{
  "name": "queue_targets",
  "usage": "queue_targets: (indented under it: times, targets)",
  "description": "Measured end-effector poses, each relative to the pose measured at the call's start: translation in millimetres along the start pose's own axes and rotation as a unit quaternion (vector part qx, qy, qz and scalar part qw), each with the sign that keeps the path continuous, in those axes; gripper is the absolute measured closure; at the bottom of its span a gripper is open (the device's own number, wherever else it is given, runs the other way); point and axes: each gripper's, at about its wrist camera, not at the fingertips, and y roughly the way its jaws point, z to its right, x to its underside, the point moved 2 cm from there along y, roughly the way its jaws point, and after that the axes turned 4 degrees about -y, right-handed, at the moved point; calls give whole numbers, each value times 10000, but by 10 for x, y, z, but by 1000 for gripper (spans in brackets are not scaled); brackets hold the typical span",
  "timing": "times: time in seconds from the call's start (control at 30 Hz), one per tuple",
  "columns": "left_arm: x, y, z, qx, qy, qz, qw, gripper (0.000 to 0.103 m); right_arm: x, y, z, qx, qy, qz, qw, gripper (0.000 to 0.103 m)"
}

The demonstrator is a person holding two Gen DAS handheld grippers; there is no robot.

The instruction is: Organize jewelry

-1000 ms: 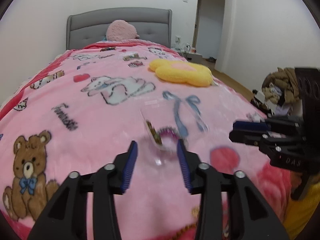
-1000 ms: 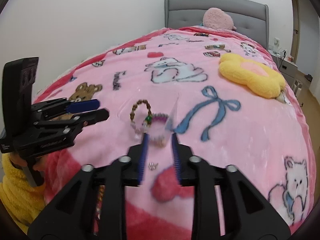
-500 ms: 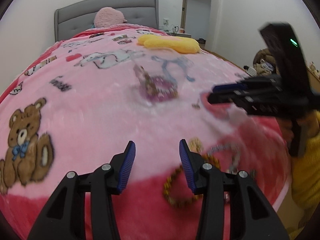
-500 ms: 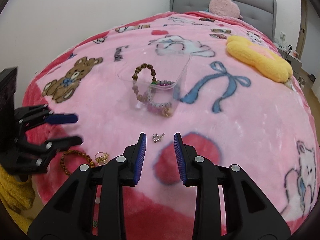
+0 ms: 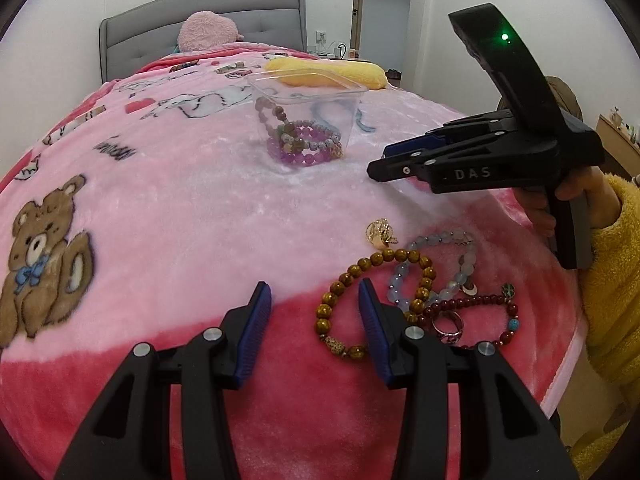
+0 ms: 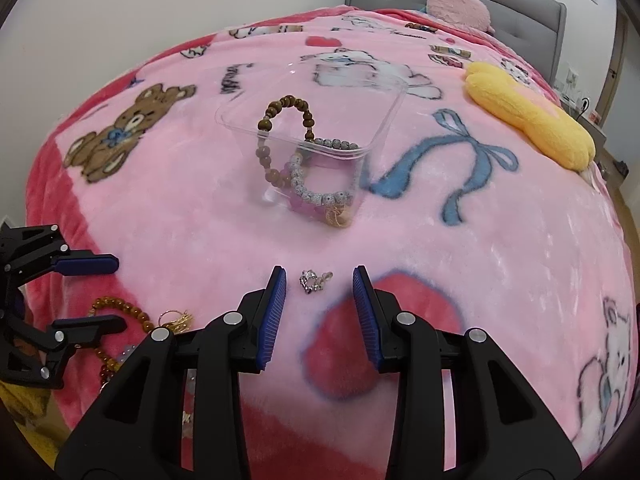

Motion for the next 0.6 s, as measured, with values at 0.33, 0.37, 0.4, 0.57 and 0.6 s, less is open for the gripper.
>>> queue_targets:
  times: [0.33, 0.37, 0.4, 0.57, 0.6]
  targets:
    - [3, 21, 9, -34, 4, 61, 10000, 94, -14, 35, -5, 35, -48, -39, 10000, 87]
    - [1, 17, 16, -51, 16, 70, 10000, 94, -15, 32, -3, 45, -46, -26, 10000, 87]
    - [-3, 11, 23, -58, 29, 87, 9999, 95, -12, 27, -3, 45, -51, -17, 10000, 87]
    - [-51, -39, 37, 28, -3, 183, 9998, 95, -5, -46, -9, 4, -50, 63, 10000, 87]
    - [-64, -61, 42, 44, -4, 227, 9997, 95, -3, -74, -12, -19, -50, 91, 9999, 87]
